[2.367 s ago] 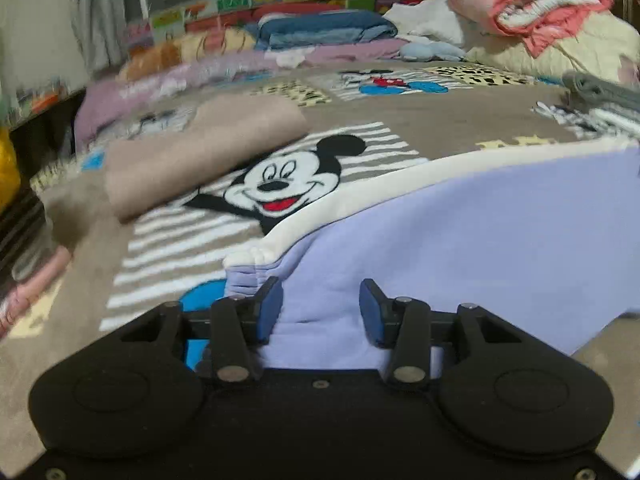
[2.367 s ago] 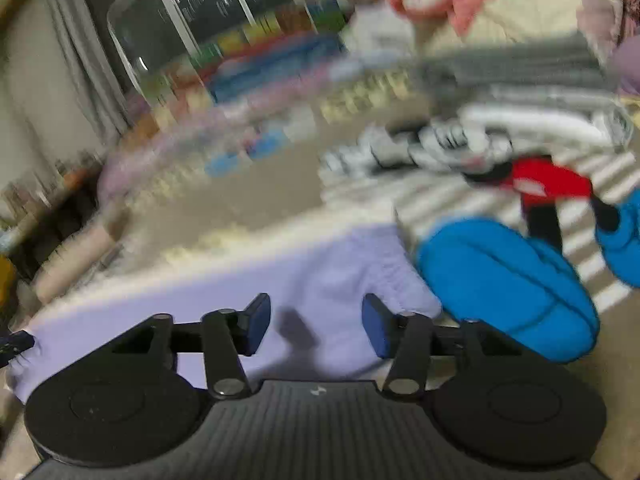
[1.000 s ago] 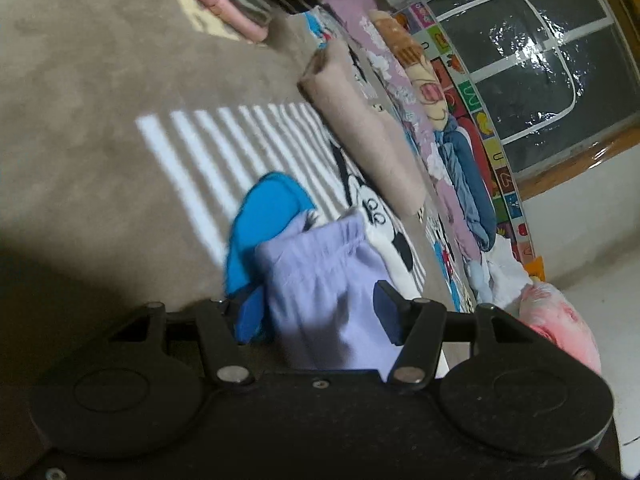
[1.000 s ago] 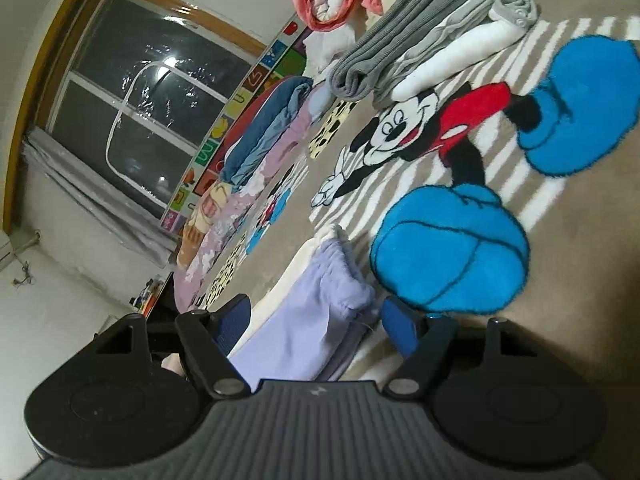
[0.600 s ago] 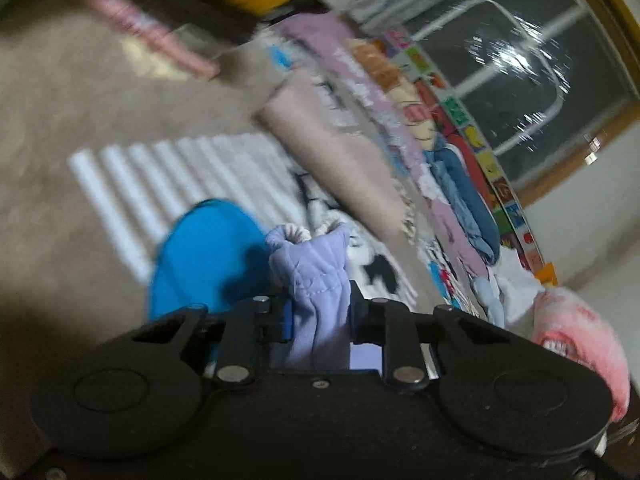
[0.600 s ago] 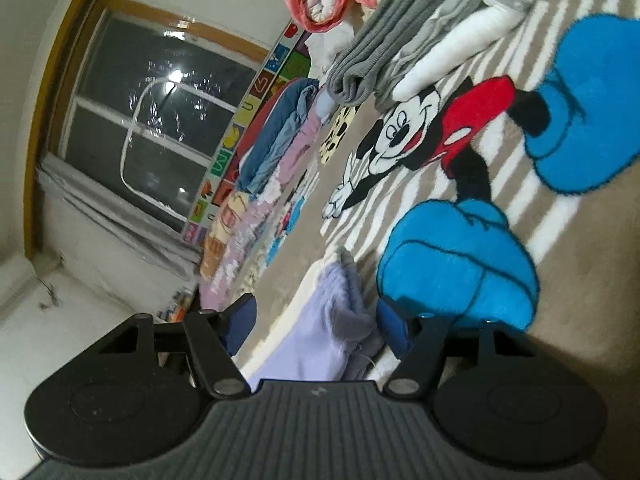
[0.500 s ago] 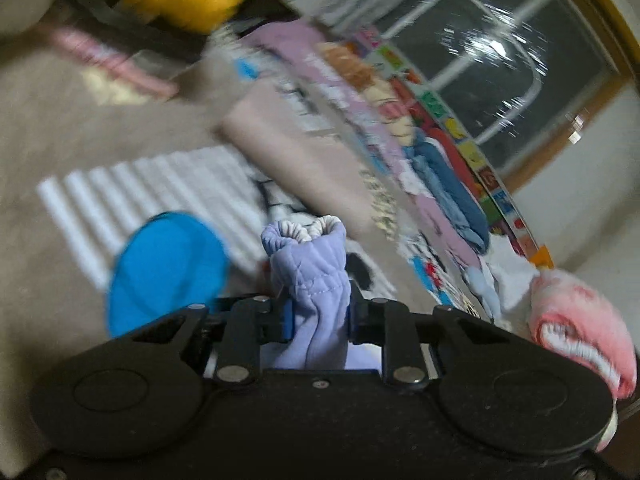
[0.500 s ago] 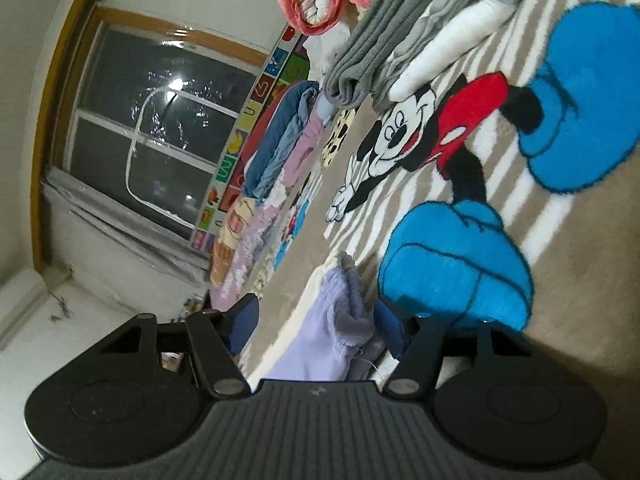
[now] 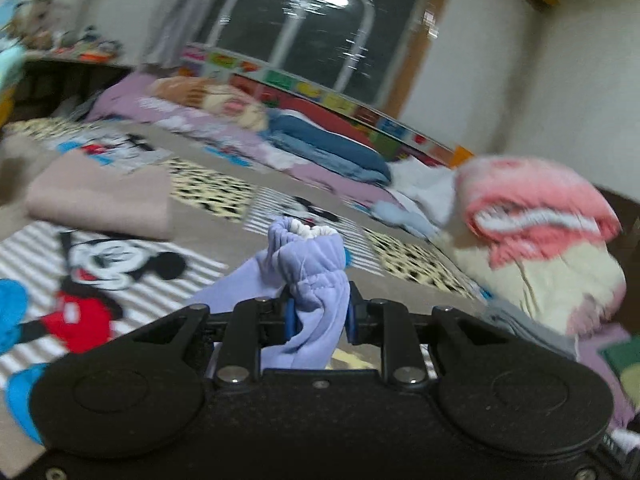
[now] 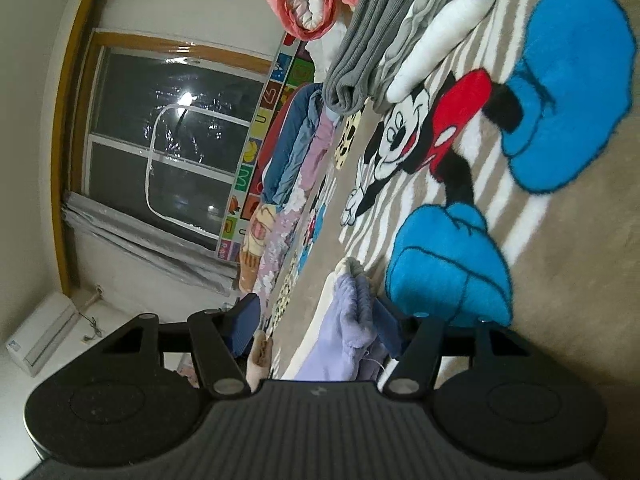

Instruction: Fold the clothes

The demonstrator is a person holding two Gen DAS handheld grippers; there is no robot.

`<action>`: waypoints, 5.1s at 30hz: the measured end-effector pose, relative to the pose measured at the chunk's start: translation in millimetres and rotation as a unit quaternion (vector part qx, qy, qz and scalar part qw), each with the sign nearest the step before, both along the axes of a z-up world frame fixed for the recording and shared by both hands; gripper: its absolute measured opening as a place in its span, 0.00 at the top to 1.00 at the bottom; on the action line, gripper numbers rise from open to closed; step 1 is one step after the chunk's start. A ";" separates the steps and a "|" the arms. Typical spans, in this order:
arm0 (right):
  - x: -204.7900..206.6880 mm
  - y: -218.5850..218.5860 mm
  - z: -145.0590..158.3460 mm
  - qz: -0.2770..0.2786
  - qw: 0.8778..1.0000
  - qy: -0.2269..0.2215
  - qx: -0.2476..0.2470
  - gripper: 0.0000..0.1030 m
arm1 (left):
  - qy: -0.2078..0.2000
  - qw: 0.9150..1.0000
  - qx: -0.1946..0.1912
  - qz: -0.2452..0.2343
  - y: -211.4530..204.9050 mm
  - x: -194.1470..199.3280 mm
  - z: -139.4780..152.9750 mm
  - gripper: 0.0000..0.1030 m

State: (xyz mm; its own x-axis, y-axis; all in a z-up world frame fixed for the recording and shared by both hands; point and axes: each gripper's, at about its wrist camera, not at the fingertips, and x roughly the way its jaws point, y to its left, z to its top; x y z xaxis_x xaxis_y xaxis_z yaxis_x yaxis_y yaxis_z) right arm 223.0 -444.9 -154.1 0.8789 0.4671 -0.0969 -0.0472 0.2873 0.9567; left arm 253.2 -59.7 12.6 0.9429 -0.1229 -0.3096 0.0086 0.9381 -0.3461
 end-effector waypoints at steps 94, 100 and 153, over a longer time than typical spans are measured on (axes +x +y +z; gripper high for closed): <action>45.4 48.1 35.7 0.113 0.964 0.048 -0.237 0.37 | 0.188 0.958 -0.184 -0.112 45.4 26.0 -125.9 0.62; 63.0 43.6 31.2 0.125 0.967 0.046 -0.216 0.46 | 0.190 0.957 -0.187 -0.112 42.5 40.9 -128.9 0.75; 119.7 -225.1 19.6 -0.307 0.950 0.002 -0.046 0.60 | 0.147 0.895 0.001 -0.421 -314.7 364.4 -67.7 0.80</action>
State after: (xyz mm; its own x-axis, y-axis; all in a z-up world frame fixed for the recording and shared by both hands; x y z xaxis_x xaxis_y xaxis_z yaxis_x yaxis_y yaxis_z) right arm 342.6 -670.0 -134.6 0.9826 -0.1452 -0.1160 0.1598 0.3413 0.9263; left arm 617.6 -374.4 -55.1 0.3939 -0.7500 -0.5313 0.6213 0.6432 -0.4474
